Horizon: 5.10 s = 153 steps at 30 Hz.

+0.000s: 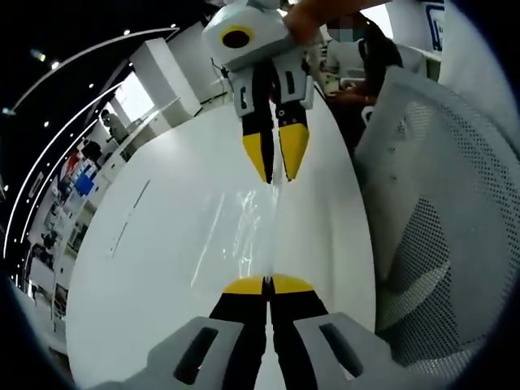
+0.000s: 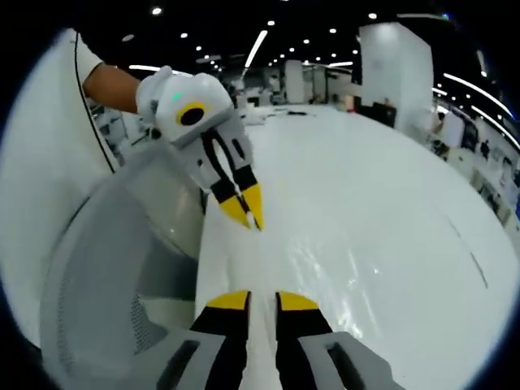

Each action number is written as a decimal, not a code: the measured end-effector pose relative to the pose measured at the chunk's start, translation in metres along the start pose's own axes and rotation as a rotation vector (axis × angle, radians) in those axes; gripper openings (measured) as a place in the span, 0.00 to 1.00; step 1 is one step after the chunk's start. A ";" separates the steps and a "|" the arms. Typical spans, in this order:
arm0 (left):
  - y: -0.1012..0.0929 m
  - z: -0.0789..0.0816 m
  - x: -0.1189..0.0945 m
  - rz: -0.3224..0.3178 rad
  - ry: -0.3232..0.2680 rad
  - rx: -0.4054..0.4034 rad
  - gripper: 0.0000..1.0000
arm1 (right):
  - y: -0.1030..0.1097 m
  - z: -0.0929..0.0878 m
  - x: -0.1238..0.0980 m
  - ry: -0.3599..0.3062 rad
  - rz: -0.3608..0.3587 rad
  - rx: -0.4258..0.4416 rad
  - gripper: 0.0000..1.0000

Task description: Open the resealable bag by pulling the two sides of the seal apart until the entire bag opening is separated and visibly accessible.

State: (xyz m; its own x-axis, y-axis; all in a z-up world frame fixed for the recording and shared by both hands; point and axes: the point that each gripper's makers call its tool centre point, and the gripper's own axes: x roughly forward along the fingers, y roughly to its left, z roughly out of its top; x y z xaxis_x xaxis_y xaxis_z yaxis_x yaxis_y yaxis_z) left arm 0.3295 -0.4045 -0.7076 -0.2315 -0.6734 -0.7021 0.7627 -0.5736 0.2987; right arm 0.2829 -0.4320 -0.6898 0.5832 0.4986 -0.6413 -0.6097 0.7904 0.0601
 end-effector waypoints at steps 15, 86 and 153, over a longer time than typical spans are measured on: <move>0.002 0.011 0.000 -0.016 -0.018 -0.015 0.00 | 0.010 0.048 0.034 -0.124 -0.029 -0.090 0.06; -0.009 0.027 0.000 -0.100 -0.151 -0.060 0.00 | 0.008 0.014 0.044 0.102 -0.048 -0.092 0.00; 0.003 0.008 0.004 -0.097 -0.061 -0.043 0.00 | -0.019 -0.058 -0.006 0.288 -0.158 -0.049 0.00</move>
State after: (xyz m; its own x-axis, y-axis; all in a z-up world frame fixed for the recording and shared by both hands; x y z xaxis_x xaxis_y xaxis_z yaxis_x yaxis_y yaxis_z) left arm 0.3263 -0.4123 -0.7045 -0.3413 -0.6434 -0.6852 0.7596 -0.6181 0.2021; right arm 0.2597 -0.4702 -0.7310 0.5014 0.2443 -0.8300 -0.5527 0.8285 -0.0900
